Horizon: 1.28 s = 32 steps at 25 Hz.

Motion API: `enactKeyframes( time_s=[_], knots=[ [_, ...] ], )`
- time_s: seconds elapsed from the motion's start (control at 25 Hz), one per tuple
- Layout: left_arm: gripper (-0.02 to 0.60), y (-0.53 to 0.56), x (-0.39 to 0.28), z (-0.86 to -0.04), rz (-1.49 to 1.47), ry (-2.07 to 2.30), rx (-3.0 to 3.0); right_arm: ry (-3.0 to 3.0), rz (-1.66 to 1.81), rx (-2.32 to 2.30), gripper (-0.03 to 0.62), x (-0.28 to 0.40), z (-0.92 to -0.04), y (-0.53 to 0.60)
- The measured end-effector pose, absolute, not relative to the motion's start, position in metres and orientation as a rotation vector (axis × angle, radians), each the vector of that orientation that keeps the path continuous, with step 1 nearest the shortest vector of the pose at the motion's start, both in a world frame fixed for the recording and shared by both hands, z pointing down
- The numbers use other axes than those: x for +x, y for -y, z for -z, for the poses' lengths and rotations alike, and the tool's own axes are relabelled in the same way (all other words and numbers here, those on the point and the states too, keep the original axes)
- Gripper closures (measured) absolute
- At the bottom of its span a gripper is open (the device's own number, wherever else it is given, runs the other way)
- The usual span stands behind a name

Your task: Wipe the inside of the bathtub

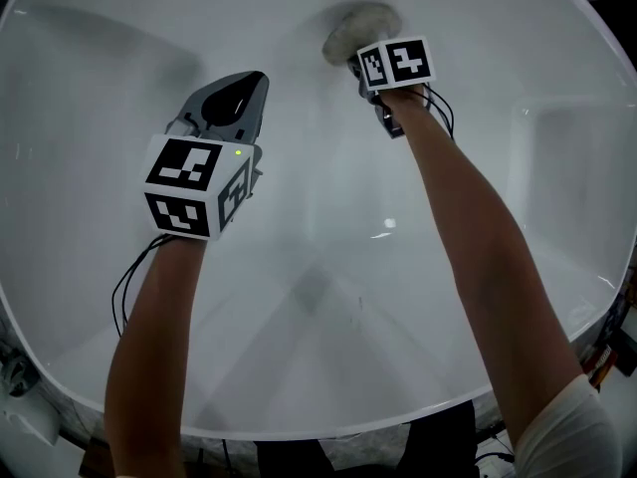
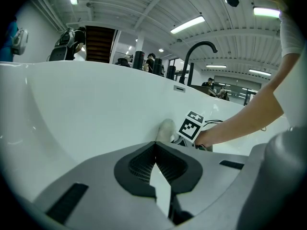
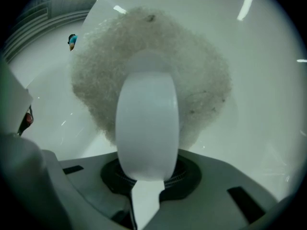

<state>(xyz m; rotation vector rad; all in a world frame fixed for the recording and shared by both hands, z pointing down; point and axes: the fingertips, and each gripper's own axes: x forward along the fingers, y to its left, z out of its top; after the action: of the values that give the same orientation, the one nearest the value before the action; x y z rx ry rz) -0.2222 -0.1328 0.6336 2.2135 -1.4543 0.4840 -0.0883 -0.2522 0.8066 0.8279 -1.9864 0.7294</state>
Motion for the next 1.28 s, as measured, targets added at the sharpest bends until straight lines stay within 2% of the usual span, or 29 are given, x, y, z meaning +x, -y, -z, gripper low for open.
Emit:
enactKeyframes(
  time_s=[0.44,0.88,1.28],
  knots=[
    [0.571,0.159,-0.150,-0.603,-0.496,1.423,2.262,2.001,-0.737,0.850,0.497,-0.023,-0.778,0.270],
    [0.571,0.170,-0.114,-0.592,-0.515,1.402,2.280,2.004,-0.727,0.873,0.497,0.020,-0.763,0.281],
    [0.571,0.188,-0.050,-0.604,-0.513,1.374,2.299,1.982,-0.760,0.916,0.497,0.093,-0.778,0.296]
  ],
)
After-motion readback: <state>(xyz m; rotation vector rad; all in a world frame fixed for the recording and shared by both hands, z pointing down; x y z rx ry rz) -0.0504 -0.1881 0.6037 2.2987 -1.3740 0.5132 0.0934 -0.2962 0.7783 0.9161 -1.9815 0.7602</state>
